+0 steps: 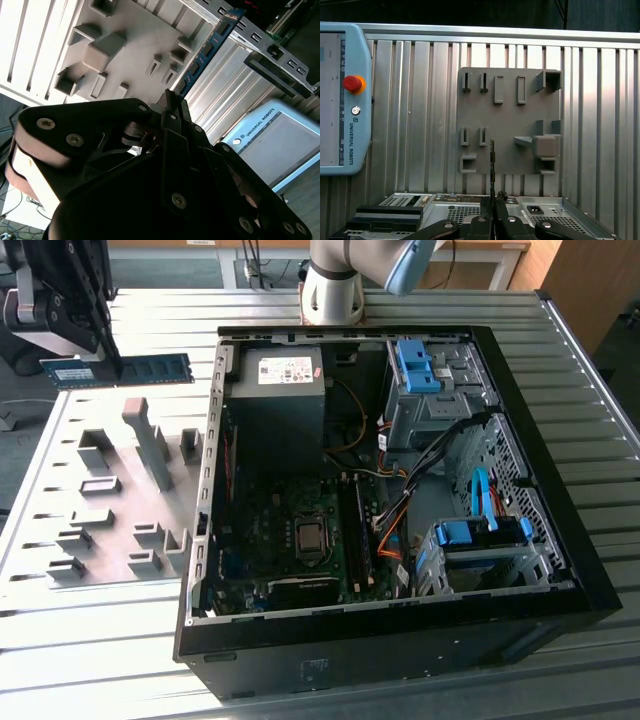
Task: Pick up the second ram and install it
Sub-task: 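Pick up the second ram and move it above second insertion slot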
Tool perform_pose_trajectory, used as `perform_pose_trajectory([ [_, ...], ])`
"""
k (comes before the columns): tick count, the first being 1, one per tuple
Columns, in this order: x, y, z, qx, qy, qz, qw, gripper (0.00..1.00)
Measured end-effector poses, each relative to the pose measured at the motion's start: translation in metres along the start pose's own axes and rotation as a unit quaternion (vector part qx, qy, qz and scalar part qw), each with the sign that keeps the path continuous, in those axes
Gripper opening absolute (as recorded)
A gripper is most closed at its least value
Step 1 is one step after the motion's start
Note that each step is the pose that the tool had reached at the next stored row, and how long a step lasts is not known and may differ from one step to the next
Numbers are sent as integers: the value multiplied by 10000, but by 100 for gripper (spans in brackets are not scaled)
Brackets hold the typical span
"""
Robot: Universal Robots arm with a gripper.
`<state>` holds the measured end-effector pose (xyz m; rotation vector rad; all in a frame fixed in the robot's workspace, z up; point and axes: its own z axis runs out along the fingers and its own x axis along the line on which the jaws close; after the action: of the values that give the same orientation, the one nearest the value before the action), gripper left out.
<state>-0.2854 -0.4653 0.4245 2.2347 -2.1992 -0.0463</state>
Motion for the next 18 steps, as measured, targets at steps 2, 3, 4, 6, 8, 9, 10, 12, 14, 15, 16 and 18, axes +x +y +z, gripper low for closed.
perform_pose_trajectory([
  [2,0,-20,-1,0,0,0,10000,14],
  [3,0,-30,-1,0,0,0,10000,14],
  [4,0,-41,-2,0,0,0,10000,14],
  [6,1,-62,-2,0,0,0,10000,14],
  [8,1,-84,-3,-1,0,0,10000,14],
  [9,1,-94,-3,0,0,0,10000,14],
  [10,2,-103,-3,0,0,0,10000,14],
  [12,2,-118,-3,0,0,0,10000,14],
  [14,2,-132,-4,0,0,0,10000,14],
  [15,2,-140,-4,0,0,0,10000,14],
  [16,2,-146,-4,0,0,0,10000,14],
  [18,2,-158,-4,0,0,0,10000,14],
])
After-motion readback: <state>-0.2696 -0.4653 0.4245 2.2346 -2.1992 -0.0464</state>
